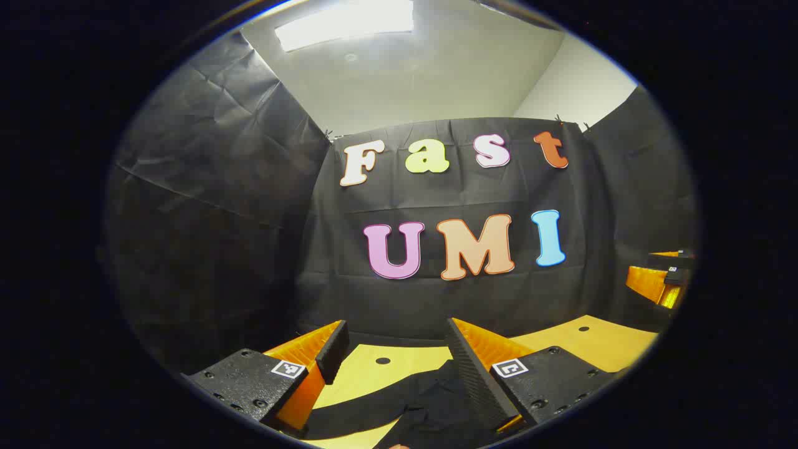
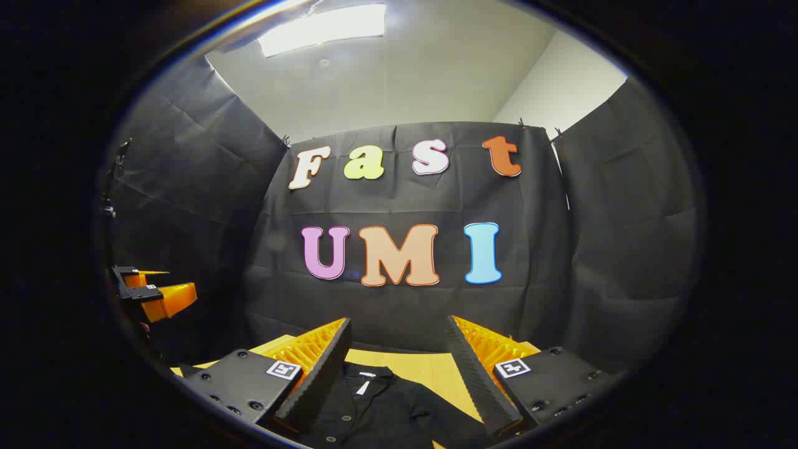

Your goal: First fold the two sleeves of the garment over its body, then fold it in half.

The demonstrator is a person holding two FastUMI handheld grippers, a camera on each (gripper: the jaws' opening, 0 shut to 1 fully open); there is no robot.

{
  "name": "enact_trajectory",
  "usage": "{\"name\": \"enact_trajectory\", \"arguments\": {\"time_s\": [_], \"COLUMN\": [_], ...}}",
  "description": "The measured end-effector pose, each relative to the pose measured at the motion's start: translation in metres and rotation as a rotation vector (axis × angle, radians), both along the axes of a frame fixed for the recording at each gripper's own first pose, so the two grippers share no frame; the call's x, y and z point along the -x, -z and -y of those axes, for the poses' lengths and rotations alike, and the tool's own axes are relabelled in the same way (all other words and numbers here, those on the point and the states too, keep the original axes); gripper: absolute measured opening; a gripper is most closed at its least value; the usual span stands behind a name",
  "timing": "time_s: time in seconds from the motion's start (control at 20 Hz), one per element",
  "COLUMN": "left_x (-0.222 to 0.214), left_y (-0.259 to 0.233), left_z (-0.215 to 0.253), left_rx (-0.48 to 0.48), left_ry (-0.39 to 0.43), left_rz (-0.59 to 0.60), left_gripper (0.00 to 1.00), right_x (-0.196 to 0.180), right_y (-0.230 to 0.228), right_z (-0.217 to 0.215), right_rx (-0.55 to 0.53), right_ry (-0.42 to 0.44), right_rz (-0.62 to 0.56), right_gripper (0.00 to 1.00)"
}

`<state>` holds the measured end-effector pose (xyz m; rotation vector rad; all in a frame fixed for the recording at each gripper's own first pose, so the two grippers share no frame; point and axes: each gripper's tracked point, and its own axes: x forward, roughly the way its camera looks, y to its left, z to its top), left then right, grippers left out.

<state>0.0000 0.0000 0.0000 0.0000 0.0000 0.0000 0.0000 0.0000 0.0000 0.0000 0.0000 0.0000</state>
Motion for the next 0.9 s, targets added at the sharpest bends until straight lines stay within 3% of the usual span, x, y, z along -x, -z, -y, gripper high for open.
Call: {"name": "enact_trajectory", "arguments": {"time_s": [0.9], "left_x": [-0.001], "left_y": [0.02], "left_z": [-0.034], "left_rx": [0.028], "left_ry": [0.035], "left_rz": [-0.031], "left_gripper": [0.92], "right_x": [0.018], "right_y": [0.009], "right_z": [-0.028], "right_rx": [0.009], "right_ry": [0.047], "right_rz": [-0.003], "right_gripper": [0.97]}}
